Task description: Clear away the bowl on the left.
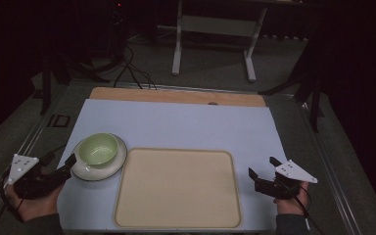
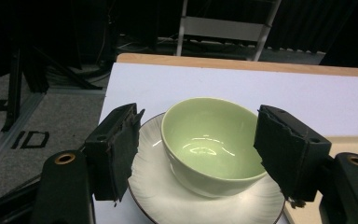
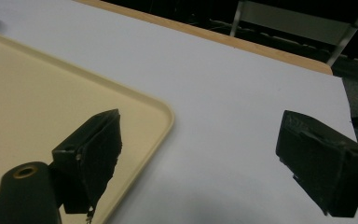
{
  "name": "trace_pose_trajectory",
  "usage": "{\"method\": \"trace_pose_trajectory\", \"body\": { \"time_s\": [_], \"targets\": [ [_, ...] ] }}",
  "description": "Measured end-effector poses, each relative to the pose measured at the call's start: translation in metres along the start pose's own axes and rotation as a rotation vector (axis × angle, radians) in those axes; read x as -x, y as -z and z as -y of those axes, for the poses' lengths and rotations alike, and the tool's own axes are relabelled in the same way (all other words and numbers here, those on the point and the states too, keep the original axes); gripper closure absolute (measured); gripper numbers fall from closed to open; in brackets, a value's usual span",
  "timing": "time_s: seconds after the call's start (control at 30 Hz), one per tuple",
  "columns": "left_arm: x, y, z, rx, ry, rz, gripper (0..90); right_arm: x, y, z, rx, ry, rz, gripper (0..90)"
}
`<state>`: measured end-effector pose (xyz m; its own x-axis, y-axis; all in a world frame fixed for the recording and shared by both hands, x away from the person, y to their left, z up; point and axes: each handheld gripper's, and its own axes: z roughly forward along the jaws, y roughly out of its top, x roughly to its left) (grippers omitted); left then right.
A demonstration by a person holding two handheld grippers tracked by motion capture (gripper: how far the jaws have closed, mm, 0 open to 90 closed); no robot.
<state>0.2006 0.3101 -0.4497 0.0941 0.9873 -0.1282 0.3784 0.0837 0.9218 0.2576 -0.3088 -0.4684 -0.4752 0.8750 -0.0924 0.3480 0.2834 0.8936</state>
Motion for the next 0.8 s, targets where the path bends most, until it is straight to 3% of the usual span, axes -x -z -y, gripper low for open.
{"method": "trace_pose_trajectory", "body": {
  "time_s": [0.57, 0.8],
  "targets": [
    [0.002, -0.003, -0.001, -0.005, -0.002, 0.002, 31.5, 0.001, 0.0, 0.0, 0.0, -0.002, 0.009, 13.7],
    [0.009, -0.015, -0.001, -0.032, -0.023, 0.012, 32.3, 0.001, 0.001, -0.001, 0.009, 0.002, 0.011, 13.7]
  ]
}}
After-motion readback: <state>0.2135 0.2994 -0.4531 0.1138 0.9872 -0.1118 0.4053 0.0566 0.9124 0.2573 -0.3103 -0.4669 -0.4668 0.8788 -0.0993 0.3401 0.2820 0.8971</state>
